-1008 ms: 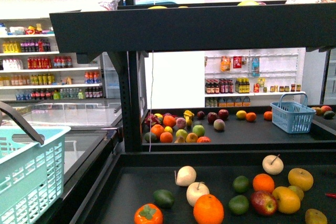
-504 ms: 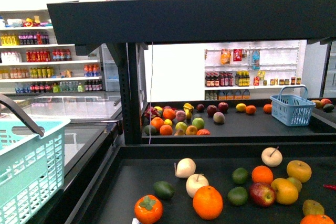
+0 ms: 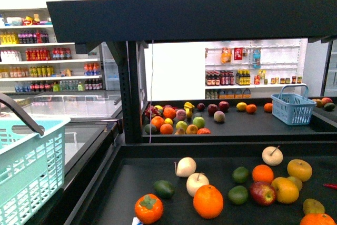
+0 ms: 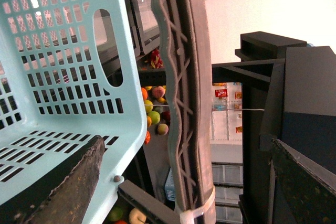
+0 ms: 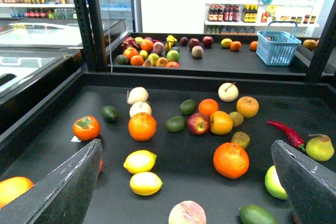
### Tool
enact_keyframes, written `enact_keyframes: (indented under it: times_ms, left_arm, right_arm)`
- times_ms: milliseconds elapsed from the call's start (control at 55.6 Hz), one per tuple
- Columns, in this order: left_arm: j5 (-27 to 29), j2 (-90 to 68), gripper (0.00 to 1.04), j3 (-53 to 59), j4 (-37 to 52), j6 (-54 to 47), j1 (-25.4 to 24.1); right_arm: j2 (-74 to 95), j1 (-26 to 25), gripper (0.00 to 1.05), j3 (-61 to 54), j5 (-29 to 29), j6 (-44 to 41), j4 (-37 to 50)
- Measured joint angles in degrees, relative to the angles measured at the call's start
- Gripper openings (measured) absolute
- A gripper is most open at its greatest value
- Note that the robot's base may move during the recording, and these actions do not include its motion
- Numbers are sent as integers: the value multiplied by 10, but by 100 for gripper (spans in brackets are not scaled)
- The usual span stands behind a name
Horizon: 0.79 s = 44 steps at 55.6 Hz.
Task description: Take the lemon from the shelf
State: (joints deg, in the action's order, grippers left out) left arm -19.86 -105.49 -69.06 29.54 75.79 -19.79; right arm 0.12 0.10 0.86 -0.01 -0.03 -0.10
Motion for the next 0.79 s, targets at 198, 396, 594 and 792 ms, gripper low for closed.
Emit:
enact_keyframes:
  times_ms: [198,396,594,792]
  left_arm:
    - [5,-34,97,-44,0,6,2]
    - [6,-64,97,-85,-5,-5,11]
    - [10,-83,89,-123,-24,-25,21]
    - [18,-91,57,-128,-29,-36,22]
  right_arm:
    - [0,0,97,0,0,0,0]
    - [0,0,97,0,0,0,0]
    - [0,0,97,0,0,0,0]
    - [0,0,97,0,0,0,0]
